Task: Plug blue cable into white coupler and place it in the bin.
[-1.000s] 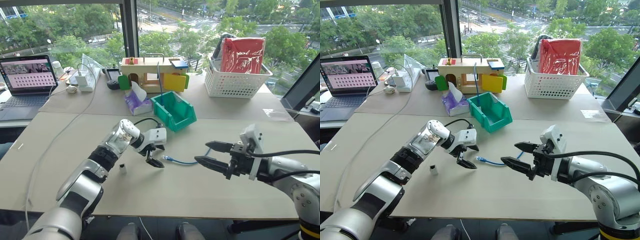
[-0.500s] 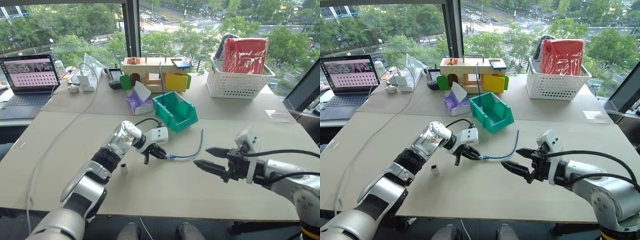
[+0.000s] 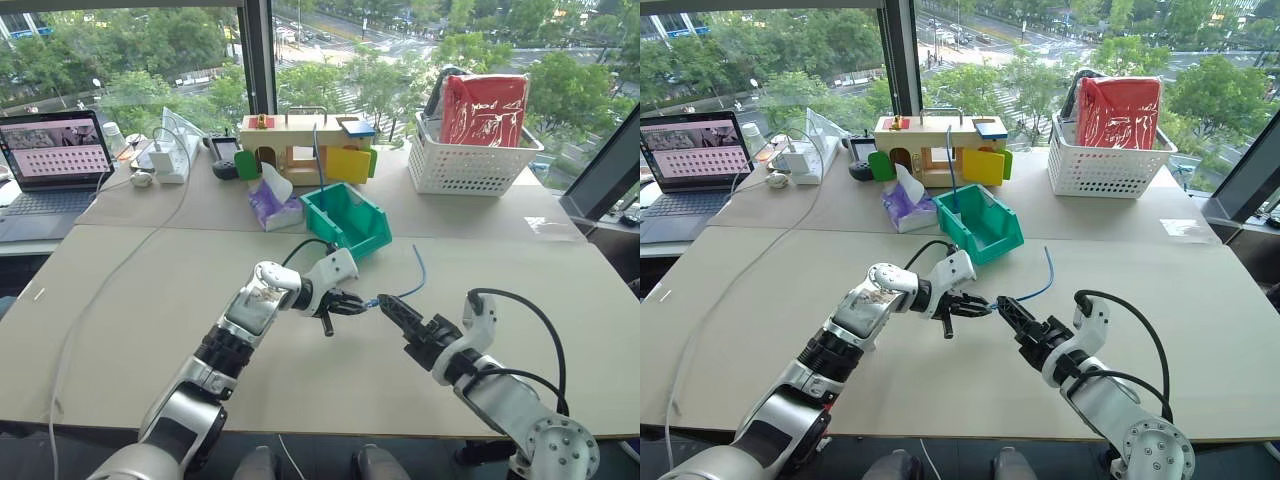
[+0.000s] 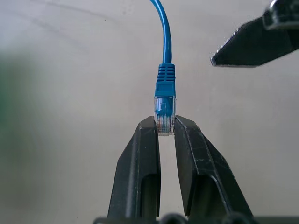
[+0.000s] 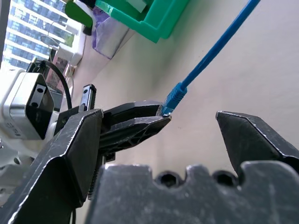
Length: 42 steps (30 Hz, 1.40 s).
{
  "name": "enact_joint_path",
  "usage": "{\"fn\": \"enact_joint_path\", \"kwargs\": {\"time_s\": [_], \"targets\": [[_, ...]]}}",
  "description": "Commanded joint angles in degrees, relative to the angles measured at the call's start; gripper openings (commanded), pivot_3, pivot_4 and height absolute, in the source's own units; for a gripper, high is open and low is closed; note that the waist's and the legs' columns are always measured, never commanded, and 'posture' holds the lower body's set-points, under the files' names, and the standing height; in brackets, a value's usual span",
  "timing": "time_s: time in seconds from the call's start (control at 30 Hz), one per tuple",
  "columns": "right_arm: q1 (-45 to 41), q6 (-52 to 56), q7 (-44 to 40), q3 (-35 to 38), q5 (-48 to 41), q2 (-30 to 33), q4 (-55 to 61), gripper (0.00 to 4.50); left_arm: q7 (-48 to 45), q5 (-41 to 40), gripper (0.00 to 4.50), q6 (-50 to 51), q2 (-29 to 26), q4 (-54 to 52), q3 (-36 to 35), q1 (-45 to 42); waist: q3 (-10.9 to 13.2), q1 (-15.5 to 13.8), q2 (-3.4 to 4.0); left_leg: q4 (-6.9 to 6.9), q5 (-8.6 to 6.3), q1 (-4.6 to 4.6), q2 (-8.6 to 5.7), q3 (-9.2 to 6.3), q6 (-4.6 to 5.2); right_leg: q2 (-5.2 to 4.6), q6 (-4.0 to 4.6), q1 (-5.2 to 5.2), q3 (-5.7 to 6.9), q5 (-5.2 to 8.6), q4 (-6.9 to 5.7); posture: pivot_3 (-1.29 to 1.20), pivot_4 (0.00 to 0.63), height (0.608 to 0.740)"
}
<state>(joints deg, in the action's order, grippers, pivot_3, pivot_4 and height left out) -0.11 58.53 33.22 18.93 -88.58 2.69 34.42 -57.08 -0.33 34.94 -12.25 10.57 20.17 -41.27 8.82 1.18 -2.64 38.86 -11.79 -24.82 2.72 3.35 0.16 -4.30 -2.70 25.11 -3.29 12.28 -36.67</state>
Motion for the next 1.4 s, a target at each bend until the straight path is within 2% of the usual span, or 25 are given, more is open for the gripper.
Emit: {"fn": "enact_joint_path", "kwargs": {"time_s": [0.03, 0.23, 0.43, 1.17, 1.2, 1.23, 1.4], "targets": [[0.36, -5.94, 3.28, -2.03, -4.23, 2.34, 2.01, 4.5, 2.07, -1.8, 0.41, 2.88, 1.48, -4.83, 0.14, 0.53, 0.0, 0.02, 0.0, 0.01, 0.0, 0.0, -0.01, 0.0, 0.0, 0.0, -0.01, -0.01, 0.0, 0.01, 0.0, 0.0, 0.15, 0.715], [1.12, -11.5, 3.9, -5.92, -5.31, 5.85, 1.9, 4.5, 2.83, -1.61, 0.41, 4.49, 0.26, -6.69, 2.12, 0.96, 0.0, 0.02, 0.01, 0.0, 0.0, 0.0, 0.0, -0.01, 0.0, 0.02, -0.15, -0.01, 0.0, 0.09, 0.02, 0.0, 0.15, 0.715], [0.64, -14.48, 1.31, -8.58, -2.41, 8.62, -0.64, 4.5, 2.98, -3.1, 0.41, 6.21, -0.31, -8.49, 2.66, 0.64, 0.0, 0.03, 0.0, 0.0, 0.0, 0.0, 0.01, -0.01, 0.0, 0.03, -0.13, -0.01, 0.0, 0.1, 0.03, 0.0, 0.15, 0.715], [1.08, -20.48, -2.28, -11.41, -0.13, 8.96, -2.87, 4.5, 3.46, -5.33, 0.41, 8.43, -1.42, -11.5, 4.69, 0.74, 0.0, -0.14, 0.01, -0.01, 0.0, 0.0, 0.01, -0.01, 0.0, 0.02, -0.12, -0.01, 0.0, 0.1, 0.05, 0.0, 0.15, 0.715], [1.15, -20.67, -2.22, -11.43, -0.17, 8.9, -2.81, 3.99, 3.46, -5.28, 0.37, 8.35, -1.56, -11.45, 4.78, 0.7, 0.0, -0.14, 0.01, -0.01, 0.0, 0.0, 0.01, -0.01, 0.0, 0.02, -0.12, -0.01, 0.0, 0.1, 0.05, 0.0, 0.15, 0.715], [1.2, -20.89, -2.17, -11.46, -0.27, 8.74, -2.79, 3.8, 3.49, -5.28, 0.37, 8.29, -1.64, -11.34, 4.8, 0.62, 0.0, -0.15, 0.01, -0.01, 0.0, 0.0, 0.01, -0.01, 0.0, 0.02, -0.12, -0.01, 0.0, 0.11, 0.05, 0.0, 0.15, 0.715], [1.38, -21.49, -2.38, -11.66, -1.21, 8.16, -2.93, 2.04, 3.69, -5.42, 0.37, 8.05, -1.46, -10.67, 4.71, 0.05, 0.0, -0.16, 0.01, -0.01, 0.0, -0.01, 0.01, -0.01, 0.0, 0.02, -0.12, -0.01, 0.0, 0.11, 0.06, 0.0, 0.15, 0.715]]}}
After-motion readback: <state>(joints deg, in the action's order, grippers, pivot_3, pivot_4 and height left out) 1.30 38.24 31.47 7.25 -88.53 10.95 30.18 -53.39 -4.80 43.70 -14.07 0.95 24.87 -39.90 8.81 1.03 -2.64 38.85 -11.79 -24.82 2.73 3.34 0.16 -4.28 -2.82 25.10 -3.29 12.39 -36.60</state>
